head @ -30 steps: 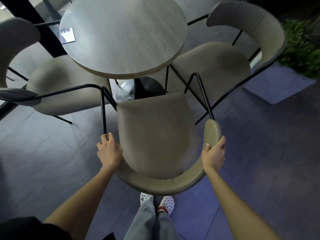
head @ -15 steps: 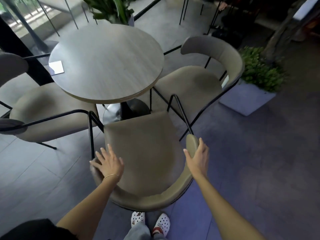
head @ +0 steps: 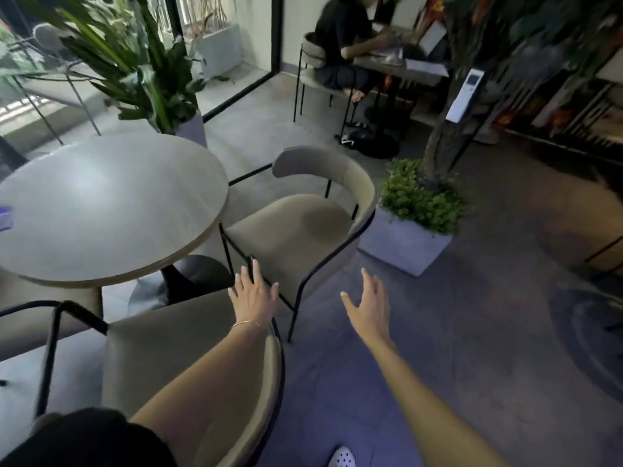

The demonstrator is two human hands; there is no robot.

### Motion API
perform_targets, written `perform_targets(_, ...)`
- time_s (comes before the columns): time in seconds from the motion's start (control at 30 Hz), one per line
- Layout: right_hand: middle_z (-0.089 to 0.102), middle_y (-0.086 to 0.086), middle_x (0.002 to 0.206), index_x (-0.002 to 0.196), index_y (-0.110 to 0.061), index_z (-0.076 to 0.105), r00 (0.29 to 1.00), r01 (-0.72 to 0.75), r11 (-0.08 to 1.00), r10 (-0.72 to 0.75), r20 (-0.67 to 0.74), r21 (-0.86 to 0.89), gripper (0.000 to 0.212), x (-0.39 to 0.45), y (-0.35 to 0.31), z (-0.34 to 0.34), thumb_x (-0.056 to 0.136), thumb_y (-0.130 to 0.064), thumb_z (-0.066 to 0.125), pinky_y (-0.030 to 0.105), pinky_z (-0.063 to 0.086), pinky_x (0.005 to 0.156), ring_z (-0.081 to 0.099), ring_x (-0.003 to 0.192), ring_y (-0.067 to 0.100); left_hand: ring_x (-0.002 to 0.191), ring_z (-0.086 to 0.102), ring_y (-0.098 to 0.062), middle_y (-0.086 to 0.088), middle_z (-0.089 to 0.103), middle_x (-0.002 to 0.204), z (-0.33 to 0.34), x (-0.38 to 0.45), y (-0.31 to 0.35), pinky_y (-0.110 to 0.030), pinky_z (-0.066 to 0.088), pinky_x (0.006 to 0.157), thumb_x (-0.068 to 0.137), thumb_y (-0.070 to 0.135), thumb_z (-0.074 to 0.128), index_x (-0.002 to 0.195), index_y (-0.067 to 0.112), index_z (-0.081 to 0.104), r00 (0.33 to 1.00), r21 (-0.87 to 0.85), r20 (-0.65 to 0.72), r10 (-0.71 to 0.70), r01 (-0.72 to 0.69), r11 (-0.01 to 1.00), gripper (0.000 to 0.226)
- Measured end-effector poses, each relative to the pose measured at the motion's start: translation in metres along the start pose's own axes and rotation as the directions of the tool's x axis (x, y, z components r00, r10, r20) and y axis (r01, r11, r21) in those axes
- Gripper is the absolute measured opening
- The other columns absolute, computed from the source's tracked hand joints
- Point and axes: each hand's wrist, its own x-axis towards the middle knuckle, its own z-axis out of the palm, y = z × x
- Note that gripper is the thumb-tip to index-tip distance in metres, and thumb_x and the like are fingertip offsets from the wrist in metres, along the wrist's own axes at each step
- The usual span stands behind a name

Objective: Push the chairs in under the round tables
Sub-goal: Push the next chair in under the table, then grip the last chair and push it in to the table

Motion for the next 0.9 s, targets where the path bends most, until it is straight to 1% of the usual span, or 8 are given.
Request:
perform_targets(0.07,0.017,0.013,0.159,0.151,-0.022,0.020,0.999,0.032,0.999,-0.031,0.042,-0.028,0.069,0.025,0.021,-0.020,0.092,-0.041,0.052,0.048,0.027,0.115,0.012,0.147,0.031,0.147,0.011,-0.036,-0.017,0.014,0.159,0.017,0.007,0.035,-0.054,0.014,0.117,0.096,0.042,0.041,0.153,0.014,0.007,1.000,-0.011,0.001,-0.015,0.015,1.000,0.072)
perform_targets(0.13,0.017,0.012,0.159,0.150,-0.024,0.022,0.996,0.080,0.994,-0.076,0.053,-0.069,0.068,0.050,0.041,-0.039,0.092,-0.041,0.053,0.046,0.025,0.116,0.010,0.148,0.030,0.147,0.013,-0.036,-0.018,0.016,0.158,0.035,0.013,0.066,-0.054,0.015,0.117,0.096,0.044,0.041,0.152,0.013,0.008,1.000,-0.021,-0.007,-0.026,0.026,0.999,0.072)
perform_targets(0.3,0.019,0.012,0.159,0.149,-0.023,0.026,0.991,0.114,0.993,-0.110,0.075,-0.043,0.066,0.116,0.076,-0.070,0.091,-0.039,0.055,0.047,0.025,0.117,0.013,0.147,0.029,0.148,0.011,-0.034,-0.016,0.015,0.159,0.074,0.028,0.126,-0.053,0.013,0.118,0.096,0.044,0.041,0.153,0.015,0.008,0.997,-0.012,0.024,-0.067,0.067,0.998,0.072)
perform_targets(0.47,0.020,0.013,0.157,0.148,-0.025,0.027,0.984,0.139,0.989,-0.133,0.116,-0.052,0.066,0.190,0.097,-0.085,0.090,-0.041,0.055,0.046,0.027,0.114,0.017,0.146,0.029,0.147,0.012,-0.035,-0.018,0.016,0.158,0.104,0.073,0.168,-0.055,0.013,0.118,0.095,0.045,0.040,0.152,0.015,0.009,0.989,0.012,0.022,-0.143,0.143,0.990,0.072)
perform_targets(0.57,0.021,0.014,0.156,0.148,-0.025,0.029,0.980,0.164,0.985,-0.157,0.124,-0.055,0.065,0.243,0.103,-0.093,0.090,-0.040,0.056,0.046,0.027,0.112,0.018,0.145,0.030,0.146,0.014,-0.035,-0.018,0.018,0.157,0.110,0.112,0.195,-0.055,0.014,0.117,0.096,0.044,0.040,0.152,0.014,0.011,0.985,0.008,-0.016,-0.171,0.171,0.985,0.070)
perform_targets(0.67,0.023,0.013,0.156,0.147,-0.025,0.029,0.981,0.148,0.986,-0.136,0.135,-0.080,0.064,0.299,0.103,-0.102,0.090,-0.041,0.055,0.048,0.029,0.113,0.020,0.145,0.031,0.146,0.015,-0.036,-0.018,0.019,0.157,0.110,0.154,0.221,-0.054,0.014,0.117,0.096,0.042,0.041,0.152,0.014,0.013,0.978,-0.022,-0.039,-0.203,0.202,0.979,0.069)
perform_targets(0.77,0.025,0.012,0.156,0.147,-0.025,0.029,0.971,0.202,0.972,-0.182,0.158,-0.117,0.065,0.347,0.098,-0.106,0.090,-0.041,0.055,0.047,0.031,0.111,0.024,0.143,0.031,0.146,0.017,-0.035,-0.017,0.021,0.157,0.113,0.185,0.242,-0.054,0.016,0.116,0.095,0.044,0.041,0.152,0.014,0.014,0.969,-0.040,-0.054,-0.242,0.240,0.970,0.069)
perform_targets(0.9,0.026,0.013,0.155,0.147,-0.022,0.032,0.948,0.261,0.957,-0.229,0.220,-0.127,0.065,0.402,0.082,-0.104,0.090,-0.041,0.056,0.047,0.029,0.112,0.023,0.143,0.030,0.145,0.018,-0.034,-0.017,0.023,0.156,0.118,0.217,0.260,-0.054,0.017,0.117,0.095,0.043,0.041,0.151,0.014,0.015,0.939,-0.085,-0.063,-0.339,0.333,0.939,0.069)
